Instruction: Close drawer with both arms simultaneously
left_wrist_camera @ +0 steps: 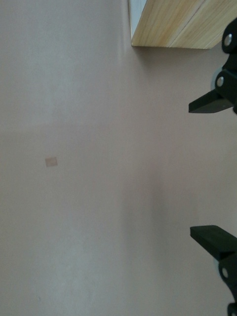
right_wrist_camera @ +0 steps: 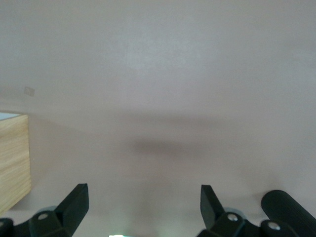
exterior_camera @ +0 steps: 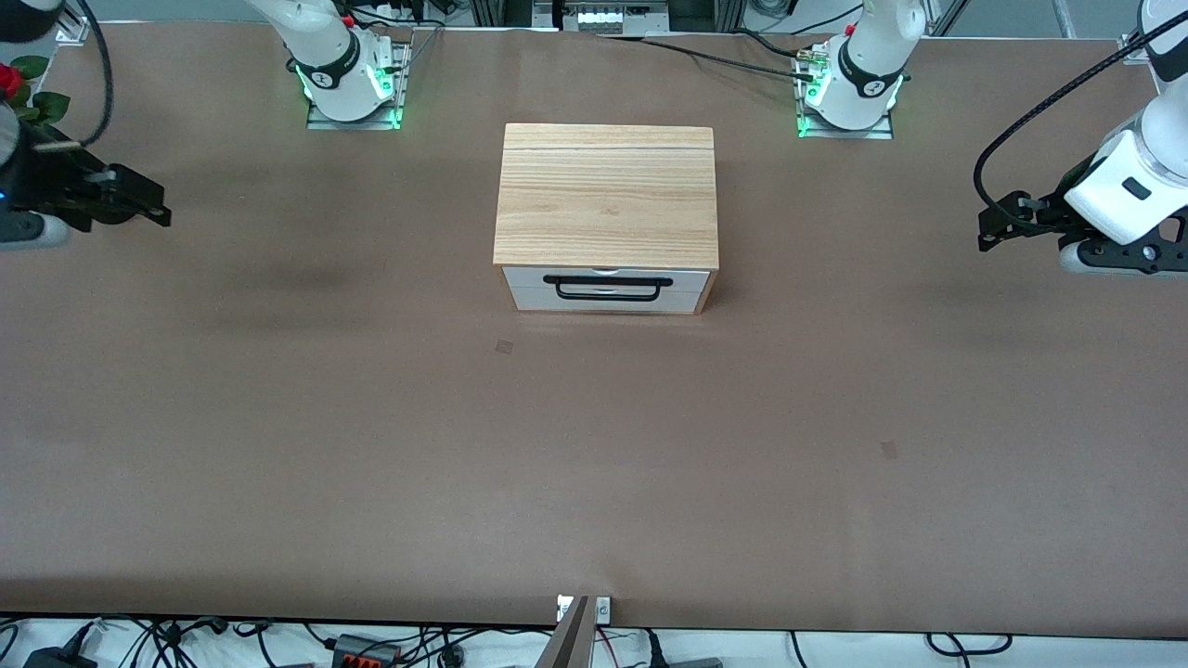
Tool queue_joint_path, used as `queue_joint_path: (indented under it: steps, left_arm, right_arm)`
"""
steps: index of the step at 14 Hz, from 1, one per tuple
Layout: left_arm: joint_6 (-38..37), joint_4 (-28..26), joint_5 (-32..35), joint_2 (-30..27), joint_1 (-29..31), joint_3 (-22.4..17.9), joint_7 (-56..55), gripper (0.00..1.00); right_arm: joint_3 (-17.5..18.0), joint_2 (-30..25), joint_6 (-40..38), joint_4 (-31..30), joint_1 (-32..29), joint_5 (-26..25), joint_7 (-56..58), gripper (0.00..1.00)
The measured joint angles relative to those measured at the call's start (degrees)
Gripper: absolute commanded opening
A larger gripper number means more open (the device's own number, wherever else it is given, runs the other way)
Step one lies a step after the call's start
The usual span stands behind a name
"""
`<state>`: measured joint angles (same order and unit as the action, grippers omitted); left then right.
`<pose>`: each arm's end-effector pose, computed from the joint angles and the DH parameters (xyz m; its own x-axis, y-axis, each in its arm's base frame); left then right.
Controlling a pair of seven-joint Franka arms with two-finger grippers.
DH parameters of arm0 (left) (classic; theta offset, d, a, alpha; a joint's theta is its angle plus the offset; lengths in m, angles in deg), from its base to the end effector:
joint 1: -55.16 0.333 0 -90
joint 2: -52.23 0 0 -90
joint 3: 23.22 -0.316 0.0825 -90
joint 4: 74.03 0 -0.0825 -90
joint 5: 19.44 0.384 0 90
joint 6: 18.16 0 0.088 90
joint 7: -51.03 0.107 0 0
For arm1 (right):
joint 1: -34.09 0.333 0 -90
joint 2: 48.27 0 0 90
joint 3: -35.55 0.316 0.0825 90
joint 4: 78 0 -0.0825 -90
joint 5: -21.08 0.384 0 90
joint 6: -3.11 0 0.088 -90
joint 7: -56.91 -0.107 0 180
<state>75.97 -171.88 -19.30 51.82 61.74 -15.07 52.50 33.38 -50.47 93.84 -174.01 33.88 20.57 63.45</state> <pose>0.5532 -0.0152 0.5697 0.9969 -0.0531 -0.0579 -0.0533 -0.9986 -0.0020 0.5406 -0.0238 0.5971 0.9959 0.0728 -0.0543 0.0730 -0.9973 0.0013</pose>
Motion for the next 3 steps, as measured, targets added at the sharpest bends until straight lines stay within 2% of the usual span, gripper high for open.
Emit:
queue_joint_path:
  steps: [3]
  left_arm:
    - [0.0, 0.0, -1.5, 0.0, 0.2, 0.0, 0.0, 1.0]
  right_arm:
    - [0.1, -1.3, -0.1, 0.0, -0.9, 0.0, 0.0, 1.0]
